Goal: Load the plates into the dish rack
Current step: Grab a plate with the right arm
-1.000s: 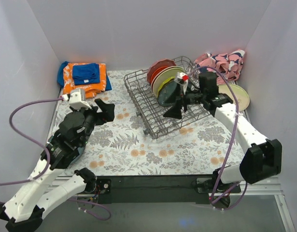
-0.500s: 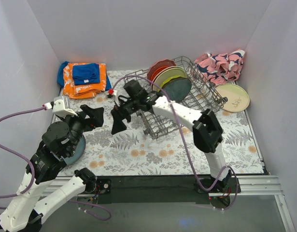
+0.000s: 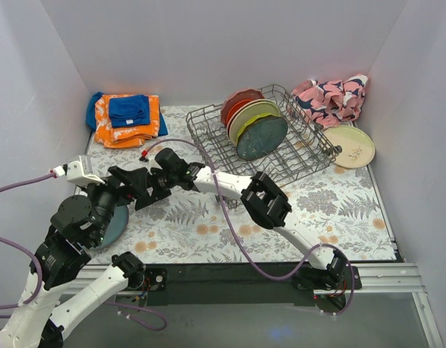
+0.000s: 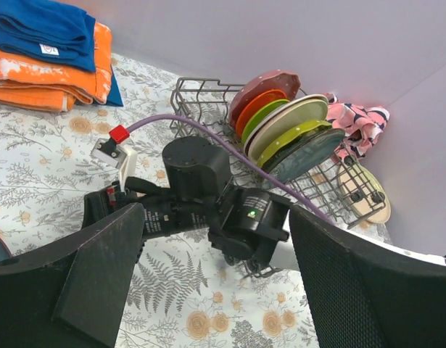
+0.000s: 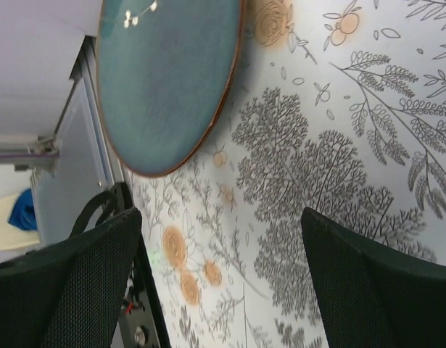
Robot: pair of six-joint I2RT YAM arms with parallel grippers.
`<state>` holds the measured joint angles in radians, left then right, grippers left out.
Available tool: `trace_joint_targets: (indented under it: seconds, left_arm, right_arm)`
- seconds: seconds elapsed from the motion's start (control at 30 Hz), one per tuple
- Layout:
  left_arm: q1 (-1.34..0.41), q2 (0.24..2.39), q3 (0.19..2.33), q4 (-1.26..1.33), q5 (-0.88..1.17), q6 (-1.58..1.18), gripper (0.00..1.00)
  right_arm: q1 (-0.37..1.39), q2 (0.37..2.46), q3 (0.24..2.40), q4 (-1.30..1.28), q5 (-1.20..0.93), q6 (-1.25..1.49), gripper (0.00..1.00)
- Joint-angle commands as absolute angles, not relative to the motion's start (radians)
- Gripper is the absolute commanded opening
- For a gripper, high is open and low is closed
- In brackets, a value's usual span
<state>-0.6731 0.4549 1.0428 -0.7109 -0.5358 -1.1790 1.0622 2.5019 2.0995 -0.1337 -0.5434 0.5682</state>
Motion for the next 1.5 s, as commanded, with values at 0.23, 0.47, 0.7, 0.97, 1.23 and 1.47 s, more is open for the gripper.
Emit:
trace_joint_targets:
  seconds: [0.23, 0.47, 0.7, 0.97, 1.23, 1.47]
  left_arm:
    - [-0.669, 0.468, 1.019, -0.747, -0.560, -1.186, 0.79]
    - [-0.669, 0.486, 1.040, -0.761, -0.566, -1.193, 0.79]
    - [-0.669, 0.508, 1.065, -0.790, -0.569, -1.230, 0.78]
    - [-0.669, 0.500, 1.062, -0.811, -0.571, -1.269, 0.78]
    - [-0.669, 0.474, 1.051, -0.811, -0.568, -1.302, 0.78]
    - [-0.669, 0.428, 1.095, -0.799, -0.538, -1.322, 0.78]
  right_arm:
    - [1.109, 2.657, 2.200, 0.184, -0.460, 0.854, 0.75]
    - [1.164, 2.747, 2.255, 0.229, -0.382, 0.922, 0.52]
    - [1.180, 2.790, 2.267, 0.229, -0.330, 0.997, 0.45]
    - [1.138, 2.787, 2.278, 0.230, -0.348, 1.002, 0.13]
    - [1.094, 2.697, 2.287, 0.247, -0.442, 1.000, 0.01]
    - [1.065, 2.556, 2.273, 0.227, -0.502, 0.970, 0.01]
